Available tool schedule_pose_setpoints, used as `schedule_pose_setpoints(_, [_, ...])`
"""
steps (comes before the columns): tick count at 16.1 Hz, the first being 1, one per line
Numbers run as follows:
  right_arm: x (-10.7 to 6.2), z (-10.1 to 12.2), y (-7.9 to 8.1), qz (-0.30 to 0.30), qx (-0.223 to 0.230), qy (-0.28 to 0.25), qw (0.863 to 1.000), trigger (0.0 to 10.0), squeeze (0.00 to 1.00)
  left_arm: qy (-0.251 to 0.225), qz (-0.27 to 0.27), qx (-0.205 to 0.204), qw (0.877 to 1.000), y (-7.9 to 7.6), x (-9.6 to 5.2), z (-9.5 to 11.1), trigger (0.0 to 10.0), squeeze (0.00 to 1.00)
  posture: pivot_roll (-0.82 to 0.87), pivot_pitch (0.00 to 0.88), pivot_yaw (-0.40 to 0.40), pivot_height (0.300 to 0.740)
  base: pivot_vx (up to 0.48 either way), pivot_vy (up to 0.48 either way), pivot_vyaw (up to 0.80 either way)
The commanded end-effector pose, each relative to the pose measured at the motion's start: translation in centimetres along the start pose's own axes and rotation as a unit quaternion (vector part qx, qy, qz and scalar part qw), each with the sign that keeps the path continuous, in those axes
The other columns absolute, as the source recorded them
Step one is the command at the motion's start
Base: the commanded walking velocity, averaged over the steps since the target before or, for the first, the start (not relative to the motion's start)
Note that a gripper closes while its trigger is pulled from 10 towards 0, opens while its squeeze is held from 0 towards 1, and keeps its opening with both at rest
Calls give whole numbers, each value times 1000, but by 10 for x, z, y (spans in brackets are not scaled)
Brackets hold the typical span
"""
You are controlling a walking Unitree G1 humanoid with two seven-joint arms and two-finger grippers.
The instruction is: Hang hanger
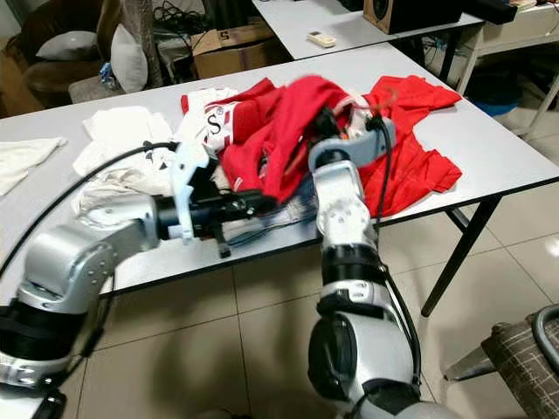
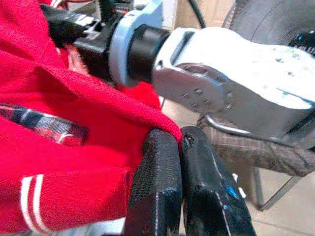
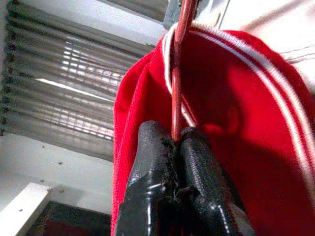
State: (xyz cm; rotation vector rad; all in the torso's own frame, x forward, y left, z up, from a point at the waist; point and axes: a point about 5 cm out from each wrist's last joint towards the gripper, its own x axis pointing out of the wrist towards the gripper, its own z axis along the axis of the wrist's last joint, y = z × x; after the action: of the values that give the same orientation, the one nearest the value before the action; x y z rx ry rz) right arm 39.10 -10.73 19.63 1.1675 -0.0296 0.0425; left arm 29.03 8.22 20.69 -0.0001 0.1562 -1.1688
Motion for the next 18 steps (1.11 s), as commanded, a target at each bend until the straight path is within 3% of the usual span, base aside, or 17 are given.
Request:
schedule_pose_setpoints(1, [4,-2,8,2,16,-9,1000,10000,0,-6,-29,0,1000,-10,3,6,0,0,-44,0,171,740,0,0,0])
schedule_pose_setpoints(3, [7,3,6,-7,38,-24,999,10000,0,-13,-32,-9,999,-12,4,8,0,0,-44,0,169,740,0,0,0])
schedule_pose_setpoints(4, [7,1,6,-7,29,-21,999,10000,0,-39,-15,-17,999,-10,7,13,0,0,-44,0,164,740,0,0,0])
schedule_pose_setpoints(7, [4,-15,8,-1,18,2,1000,10000,0,-106,113,-13,988,11,26,33,0,0,-53,0,157,740,0,0,0])
schedule_pose_setpoints(9, [2,-20,7,-3,21,8,1000,10000,0,-98,144,-5,985,14,34,32,275,0,-56,0,155,740,0,0,0])
schedule_pose_setpoints(10, [2,-21,7,0,-4,11,1000,10000,0,-98,122,-19,988,6,38,31,10000,0,-68,0,155,740,0,0,0])
schedule_pose_setpoints(11, [1,-19,6,2,5,11,1000,10000,0,-85,80,-24,993,-4,39,26,10000,1000,-72,0,154,740,0,0,0])
schedule_pose_setpoints(12, [1,-18,6,1,12,11,1000,10000,0,-76,67,-23,995,-7,39,23,10000,1000,-73,0,153,740,0,0,0])
schedule_pose_setpoints(14, [1,-12,3,1,26,6,1000,10000,0,-9,96,10,995,0,35,3,10000,1000,-76,0,149,740,0,0,0])
schedule_pose_setpoints(15, [1,-11,3,6,18,11,1000,10000,0,-4,97,8,995,0,33,0,10000,1000,-75,0,142,740,0,0,0])
schedule_pose_setpoints(18, [0,-15,3,4,11,26,1000,10000,0,-11,32,-10,999,-17,29,3,10000,1000,-69,0,136,740,0,0,0])
